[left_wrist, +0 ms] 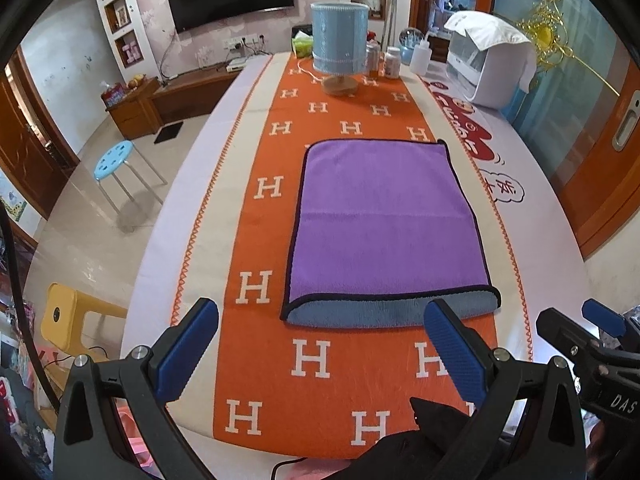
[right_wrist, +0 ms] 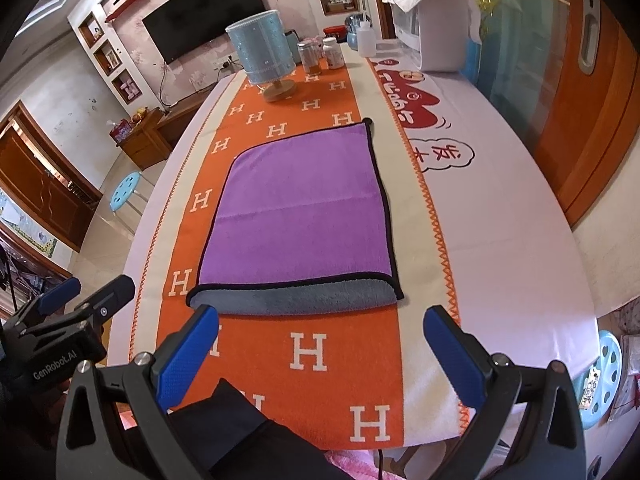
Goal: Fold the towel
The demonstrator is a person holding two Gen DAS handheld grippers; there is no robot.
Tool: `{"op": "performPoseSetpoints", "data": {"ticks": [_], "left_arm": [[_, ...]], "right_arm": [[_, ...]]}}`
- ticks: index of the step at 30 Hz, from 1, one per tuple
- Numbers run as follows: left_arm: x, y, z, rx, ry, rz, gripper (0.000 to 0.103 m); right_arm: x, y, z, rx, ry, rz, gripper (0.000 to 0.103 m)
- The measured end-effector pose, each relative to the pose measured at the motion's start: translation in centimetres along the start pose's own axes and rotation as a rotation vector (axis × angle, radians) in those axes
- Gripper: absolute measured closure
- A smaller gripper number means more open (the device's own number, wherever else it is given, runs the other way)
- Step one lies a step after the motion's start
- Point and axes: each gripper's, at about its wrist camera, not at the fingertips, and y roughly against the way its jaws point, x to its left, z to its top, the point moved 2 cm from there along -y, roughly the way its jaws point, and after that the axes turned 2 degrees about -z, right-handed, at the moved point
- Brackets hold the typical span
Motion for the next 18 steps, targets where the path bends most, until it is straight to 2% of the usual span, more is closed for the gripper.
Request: {"op": "performPoseSetpoints", "data": {"ticks": [9,14,18], "left_arm": [[0.7,-3.1,0.8,0.073,-0.029,-0.043,0.001],[1.3,-4.8,1.1,0.106,-0.070,-0.038,0.001],[1.9,-6.6,1.3,0.127,-0.087,-0.064,0.001]], "right_arm": [[-0.9,-2.4,1.5,0.037,0.005,0.013,0.001],[-1.6,-3.9,2.6,0.053,0.051,0.010,0.001],[-2.4,-5.1,2.9,0.069,0.096,-0.003,0.001]]}}
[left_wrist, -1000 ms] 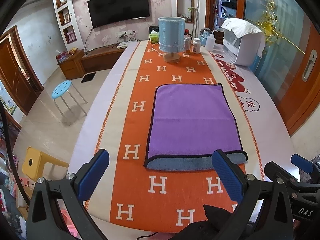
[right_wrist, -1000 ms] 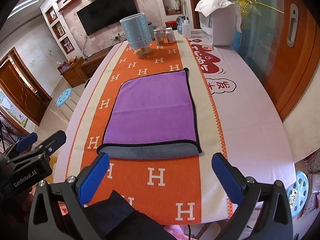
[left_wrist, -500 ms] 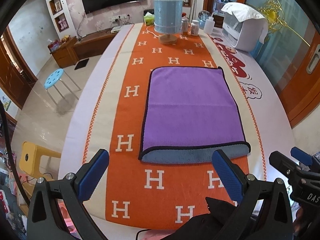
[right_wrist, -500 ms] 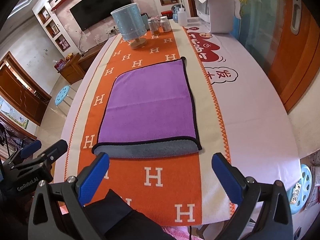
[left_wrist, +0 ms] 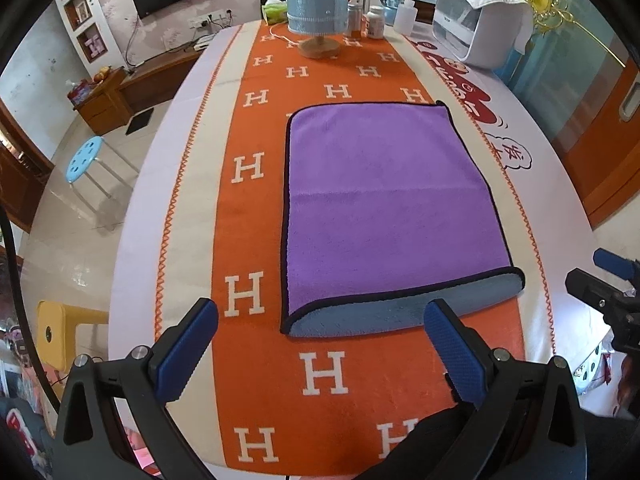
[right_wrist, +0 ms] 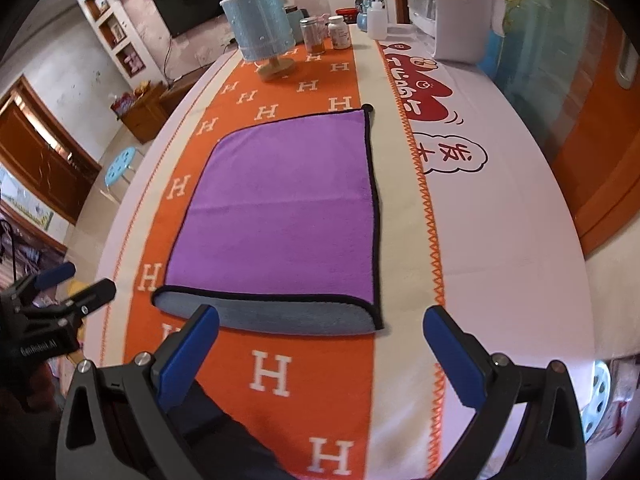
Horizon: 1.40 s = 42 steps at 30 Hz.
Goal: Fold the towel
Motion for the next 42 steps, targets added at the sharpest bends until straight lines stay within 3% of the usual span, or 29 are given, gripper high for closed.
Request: {"op": "performPoseSetpoints", "data": {"ticks": [10,17,26,35,42], "left_arm": [[0.7,-3.8,0.2,0.037,-0.123,-0.046,0.001],[1.1,-7.2,0.3,0.094,-0.134,-0.086,0.001],[1.7,-11.4,-0.3,0.194,-0.127,-0.105,0.001],[1.5,-12.9,-0.2,0.229,-0.134,-0.131,0.012],[0.0,-13.4,0.0,0.239,-0.150,-0.142,0.029]], "right_arm": [[-1.8,-4.0,-0.5,0.038,0.076,0.040,0.007],[-1.4,-6.6,-1.5,0.035,0.153,0.090,0.012],[-2.0,-9.9,-2.4,0.081,0.182,0.057,0.022],[-2.4,-11.3,-3.1,0.116,0.192,0.057,0.035],[-2.1,-11.4,-3.1,0.115,0.211,0.064,0.047]]}}
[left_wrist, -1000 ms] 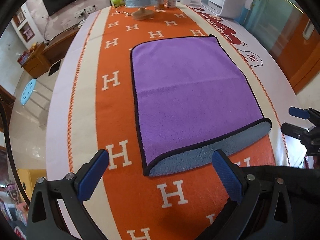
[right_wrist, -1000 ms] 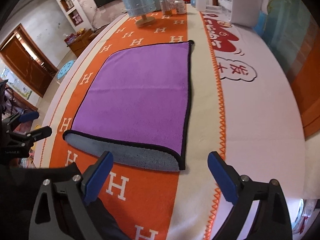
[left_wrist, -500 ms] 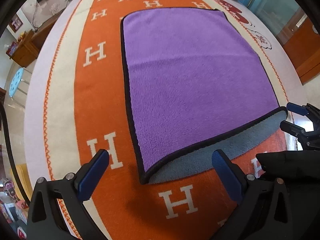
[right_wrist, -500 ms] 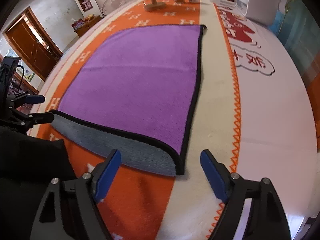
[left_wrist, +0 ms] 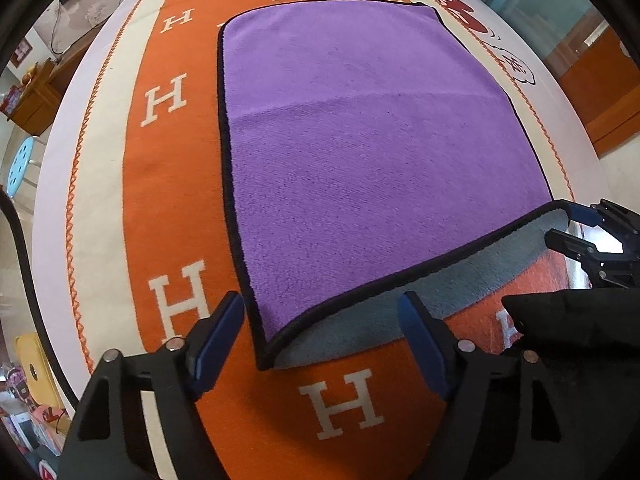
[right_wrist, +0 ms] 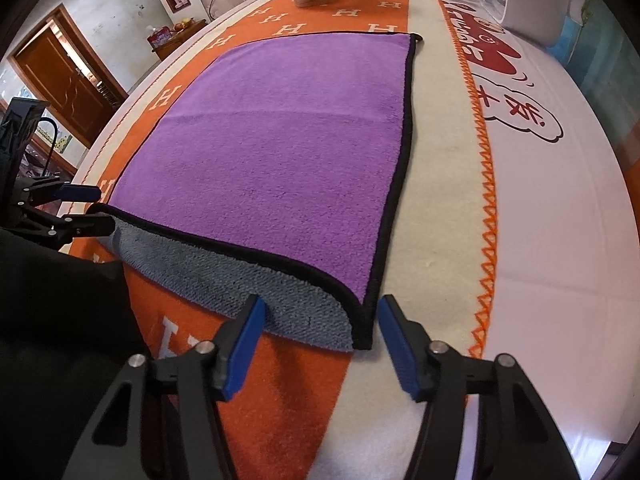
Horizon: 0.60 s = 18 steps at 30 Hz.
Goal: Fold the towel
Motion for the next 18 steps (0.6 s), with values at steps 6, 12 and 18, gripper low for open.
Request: {"op": "performPoseSetpoints", "data": {"ticks": [6,12,18], "left_arm": [[-0.9,0.2,-0.5,0.002,-0.005,0.000,0.053],[-0.8,0.6,-1.3,0.003,0.005,0.009,0.075],[-0.3,1.1,-1.9,0.005,0.016,0.018,0.083]], "right_arm": [[0.0,0.2,0.0,-0.007,0.005,-0.011,0.054],[0.1,0.8,-0.2,-0.025,0.012,-0.016,0.056],[0.4,1.4,-0.3,-0.041,0.030,-0.021,0.062]]}}
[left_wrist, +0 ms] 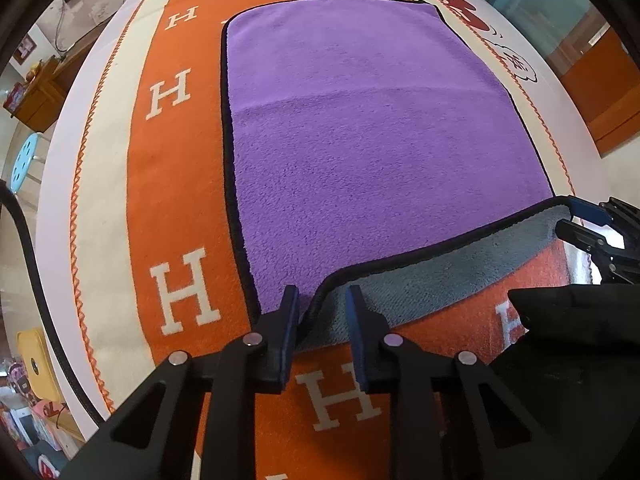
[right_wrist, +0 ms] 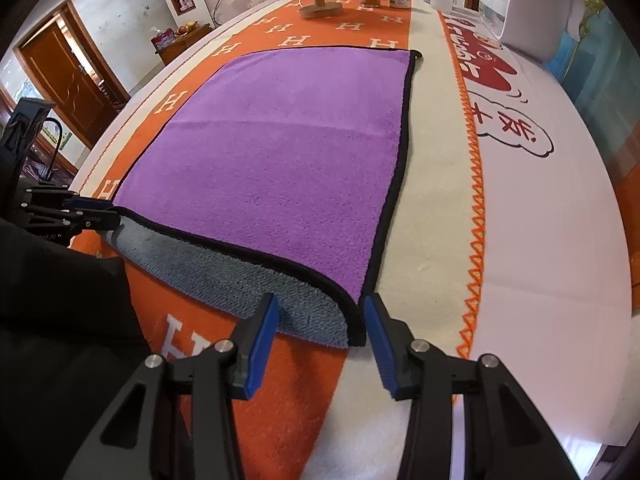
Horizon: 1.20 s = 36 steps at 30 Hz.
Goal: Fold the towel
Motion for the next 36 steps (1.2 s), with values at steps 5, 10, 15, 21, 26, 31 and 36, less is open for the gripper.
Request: {"op": "performPoseSetpoints", "data": {"ticks": [5,10,15,21,26,31,36], "left_arm": [[0.3,0.1,-0.2,0.003,0.006,0.000,0.091],[0.6,0.1,-0.4,0.008,0.006,0.004,0.094],[0.6,0.0,-0.5,0.019,0.006,0.013,0.095],[0.6,0.1,0.0,0.043,0.017,0.011,0.095],[0.7,1.3,0.7,0.036,0.020,0.000,0.096],[0.4,2.8,1.6,0.034,0.006,0.011,0.096],[-0.1,4.3,2.7,0.020,-0.011,0.027,0.097]], "right_arm": [[-0.1,0.1,-0.1,-0.001,0.004,-0.003,0.085],[-0.3,0.0,-0.1,0.000,-0.003,0.009,0.097],[-0.2,-0.3,-0.1,0.012,-0.002,0.008,0.099],[-0.6,-0.2,0.5,0.022,0.003,0.005,0.099],[-1.0,0.4,0.9,0.016,0.012,0.019,0.099],[-0.9,1.5,1.7,-0.001,0.024,0.020,0.099],[-1.1,2.6,3.0,-0.031,0.022,0.026,0.099]]}}
